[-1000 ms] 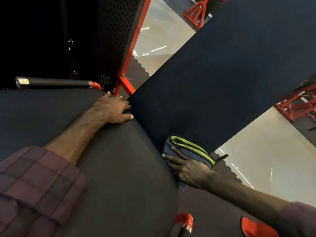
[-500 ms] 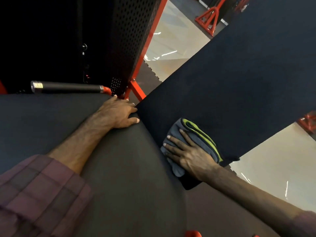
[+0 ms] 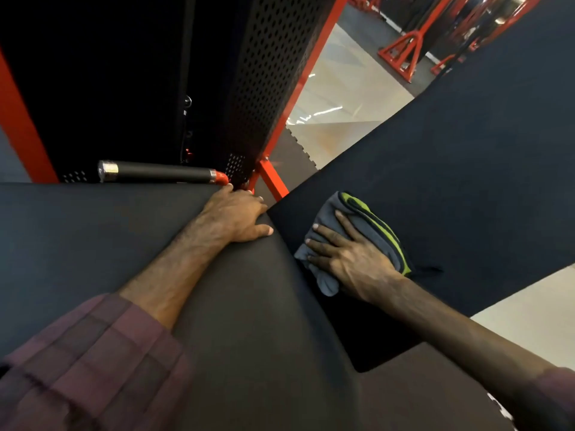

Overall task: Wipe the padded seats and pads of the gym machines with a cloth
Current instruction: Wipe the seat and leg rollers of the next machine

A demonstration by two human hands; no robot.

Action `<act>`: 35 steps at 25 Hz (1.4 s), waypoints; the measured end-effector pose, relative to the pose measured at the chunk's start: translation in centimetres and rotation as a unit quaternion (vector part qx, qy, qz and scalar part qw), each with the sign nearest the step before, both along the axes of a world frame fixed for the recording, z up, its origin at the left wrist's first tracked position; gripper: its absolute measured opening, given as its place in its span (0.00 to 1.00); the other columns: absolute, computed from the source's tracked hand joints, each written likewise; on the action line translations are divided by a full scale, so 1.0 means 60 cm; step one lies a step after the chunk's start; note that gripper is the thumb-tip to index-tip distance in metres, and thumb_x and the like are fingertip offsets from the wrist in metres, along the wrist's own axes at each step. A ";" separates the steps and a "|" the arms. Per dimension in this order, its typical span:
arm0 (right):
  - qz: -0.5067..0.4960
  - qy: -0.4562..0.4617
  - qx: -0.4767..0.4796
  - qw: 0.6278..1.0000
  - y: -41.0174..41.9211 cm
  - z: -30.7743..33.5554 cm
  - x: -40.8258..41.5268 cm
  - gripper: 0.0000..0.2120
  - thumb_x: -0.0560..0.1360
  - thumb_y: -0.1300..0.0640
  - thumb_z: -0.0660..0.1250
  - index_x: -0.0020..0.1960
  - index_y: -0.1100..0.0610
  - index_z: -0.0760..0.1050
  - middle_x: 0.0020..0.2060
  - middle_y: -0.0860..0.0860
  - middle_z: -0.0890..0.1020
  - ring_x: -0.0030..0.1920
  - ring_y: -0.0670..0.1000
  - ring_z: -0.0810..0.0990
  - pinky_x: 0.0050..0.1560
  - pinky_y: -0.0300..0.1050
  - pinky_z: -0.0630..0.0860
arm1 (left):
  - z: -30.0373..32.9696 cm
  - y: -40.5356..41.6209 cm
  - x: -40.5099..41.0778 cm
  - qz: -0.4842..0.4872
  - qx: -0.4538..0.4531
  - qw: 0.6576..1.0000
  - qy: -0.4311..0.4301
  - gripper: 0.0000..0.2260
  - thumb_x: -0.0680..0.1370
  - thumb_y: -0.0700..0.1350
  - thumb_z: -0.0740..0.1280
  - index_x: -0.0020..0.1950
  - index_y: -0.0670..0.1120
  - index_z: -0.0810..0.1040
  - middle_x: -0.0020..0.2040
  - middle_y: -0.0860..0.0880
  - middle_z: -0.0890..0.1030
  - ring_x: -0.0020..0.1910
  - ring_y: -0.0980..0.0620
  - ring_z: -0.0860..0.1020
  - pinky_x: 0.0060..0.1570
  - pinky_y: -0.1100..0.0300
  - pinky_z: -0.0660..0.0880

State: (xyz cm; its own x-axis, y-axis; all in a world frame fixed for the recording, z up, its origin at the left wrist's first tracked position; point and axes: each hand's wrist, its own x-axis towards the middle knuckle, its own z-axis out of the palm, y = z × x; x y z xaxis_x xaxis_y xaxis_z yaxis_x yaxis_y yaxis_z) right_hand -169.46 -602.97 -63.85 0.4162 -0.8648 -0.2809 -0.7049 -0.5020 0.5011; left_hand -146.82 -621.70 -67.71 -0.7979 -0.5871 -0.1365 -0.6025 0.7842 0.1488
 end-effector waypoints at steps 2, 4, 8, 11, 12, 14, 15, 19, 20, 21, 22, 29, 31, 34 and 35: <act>-0.011 0.011 -0.018 1.000 -0.033 0.000 0.014 0.24 0.79 0.47 0.55 0.68 0.50 0.81 0.74 0.52 0.77 0.80 0.61 0.66 0.79 0.72 0.48 | 0.000 -0.002 -0.003 0.004 0.000 1.000 0.002 0.30 0.82 0.68 0.60 0.79 0.52 0.71 0.80 0.53 0.70 0.80 0.49 0.65 0.79 0.43 0.57; -0.062 0.034 -0.006 0.997 -0.107 -0.011 0.052 0.24 0.80 0.47 0.60 0.73 0.51 0.77 0.76 0.52 0.74 0.81 0.61 0.63 0.80 0.72 0.45 | -0.001 0.000 -0.003 0.003 0.001 1.000 0.014 0.31 0.82 0.67 0.60 0.79 0.52 0.71 0.80 0.52 0.70 0.81 0.49 0.64 0.80 0.43 0.56; -0.129 0.098 0.052 0.985 -0.222 -0.017 0.103 0.25 0.79 0.44 0.66 0.74 0.50 0.74 0.71 0.51 0.76 0.75 0.61 0.68 0.78 0.72 0.50 | -0.006 -0.006 0.009 0.007 -0.009 0.999 0.032 0.31 0.81 0.68 0.61 0.76 0.49 0.74 0.77 0.52 0.74 0.79 0.50 0.67 0.78 0.46 0.59; -0.142 0.125 0.041 0.981 -0.253 0.008 0.116 0.23 0.77 0.41 0.69 0.69 0.49 0.76 0.66 0.53 0.80 0.67 0.60 0.76 0.72 0.62 0.64 | -0.016 -0.012 0.004 -0.002 -0.029 0.999 0.038 0.33 0.78 0.71 0.57 0.73 0.51 0.76 0.74 0.53 0.77 0.76 0.50 0.71 0.75 0.46 0.64; -0.145 0.126 0.037 0.981 -0.259 0.017 0.122 0.23 0.78 0.42 0.68 0.71 0.49 0.75 0.68 0.55 0.78 0.69 0.60 0.76 0.71 0.60 0.66 | -0.020 -0.014 0.005 -0.003 -0.033 0.998 0.043 0.35 0.76 0.73 0.54 0.73 0.52 0.76 0.73 0.54 0.77 0.75 0.50 0.72 0.73 0.46 0.66; -0.153 0.117 0.037 0.981 -0.269 0.034 0.133 0.25 0.81 0.42 0.66 0.74 0.51 0.72 0.73 0.57 0.75 0.74 0.61 0.73 0.73 0.59 0.66 | -0.029 -0.017 0.010 -0.002 -0.048 0.997 0.062 0.41 0.71 0.75 0.47 0.72 0.53 0.76 0.72 0.54 0.78 0.73 0.51 0.74 0.71 0.47 0.68; -0.162 0.109 0.037 0.980 -0.272 0.046 0.134 0.25 0.81 0.42 0.66 0.74 0.51 0.72 0.73 0.56 0.75 0.74 0.61 0.73 0.73 0.60 0.66 | -0.030 -0.019 0.011 0.002 -0.055 0.996 0.069 0.42 0.70 0.75 0.46 0.72 0.53 0.77 0.71 0.54 0.79 0.73 0.51 0.74 0.70 0.47 0.69; -0.208 0.098 0.039 0.972 -0.278 0.093 0.111 0.19 0.80 0.44 0.65 0.66 0.52 0.76 0.64 0.53 0.81 0.64 0.58 0.80 0.65 0.57 0.71 | -0.031 -0.019 0.013 0.019 -0.055 0.996 0.070 0.38 0.73 0.75 0.52 0.70 0.52 0.78 0.68 0.53 0.81 0.69 0.49 0.78 0.67 0.48 0.71; -0.216 0.104 0.035 0.970 -0.278 0.113 0.101 0.17 0.79 0.44 0.65 0.64 0.51 0.77 0.61 0.52 0.82 0.62 0.57 0.81 0.63 0.56 0.72 | -0.025 -0.016 0.012 0.029 -0.055 0.996 0.068 0.36 0.74 0.75 0.55 0.70 0.53 0.77 0.68 0.53 0.81 0.67 0.49 0.78 0.66 0.49 0.72; -0.220 0.109 0.024 0.969 -0.278 0.134 0.091 0.16 0.78 0.44 0.65 0.62 0.50 0.78 0.59 0.52 0.83 0.60 0.57 0.82 0.61 0.56 0.72 | -0.017 -0.013 0.010 0.037 -0.052 0.996 0.068 0.34 0.75 0.74 0.58 0.73 0.54 0.75 0.69 0.53 0.80 0.67 0.48 0.78 0.66 0.50 0.72; -0.219 0.113 0.008 0.969 -0.275 0.157 0.083 0.16 0.77 0.43 0.66 0.60 0.49 0.79 0.57 0.51 0.83 0.58 0.57 0.82 0.60 0.56 0.72 | -0.011 -0.011 0.011 0.039 -0.047 0.995 0.073 0.34 0.76 0.72 0.60 0.76 0.54 0.73 0.71 0.54 0.79 0.69 0.48 0.78 0.67 0.51 0.71; -0.270 0.106 -0.096 0.952 -0.237 0.352 -0.001 0.16 0.74 0.42 0.67 0.59 0.45 0.80 0.58 0.49 0.84 0.63 0.57 0.79 0.70 0.61 0.63 | 0.012 0.023 -0.015 0.026 0.018 0.985 0.167 0.39 0.79 0.66 0.63 0.86 0.55 0.54 0.86 0.54 0.58 0.83 0.53 0.59 0.78 0.50 0.63; -0.298 0.101 -0.127 0.941 -0.222 0.420 -0.025 0.16 0.74 0.42 0.67 0.60 0.45 0.80 0.59 0.48 0.84 0.65 0.56 0.78 0.72 0.61 0.60 | 0.059 0.036 -0.049 -0.006 0.003 0.982 0.190 0.39 0.80 0.65 0.63 0.87 0.55 0.51 0.86 0.55 0.53 0.83 0.53 0.60 0.78 0.51 0.64; -0.297 0.102 -0.194 0.929 -0.199 0.503 -0.055 0.16 0.75 0.42 0.67 0.60 0.46 0.81 0.59 0.48 0.84 0.64 0.56 0.77 0.70 0.58 0.61 | 0.171 0.059 -0.111 -0.061 -0.044 0.965 0.251 0.39 0.81 0.66 0.62 0.87 0.56 0.49 0.86 0.56 0.52 0.83 0.53 0.61 0.78 0.52 0.65; -0.300 0.101 -0.217 0.923 -0.192 0.529 -0.065 0.16 0.75 0.42 0.67 0.60 0.46 0.81 0.59 0.48 0.84 0.65 0.56 0.76 0.70 0.58 0.61 | 0.216 0.064 -0.134 -0.074 -0.065 0.957 0.272 0.39 0.81 0.66 0.63 0.87 0.57 0.49 0.86 0.57 0.52 0.83 0.53 0.60 0.78 0.51 0.65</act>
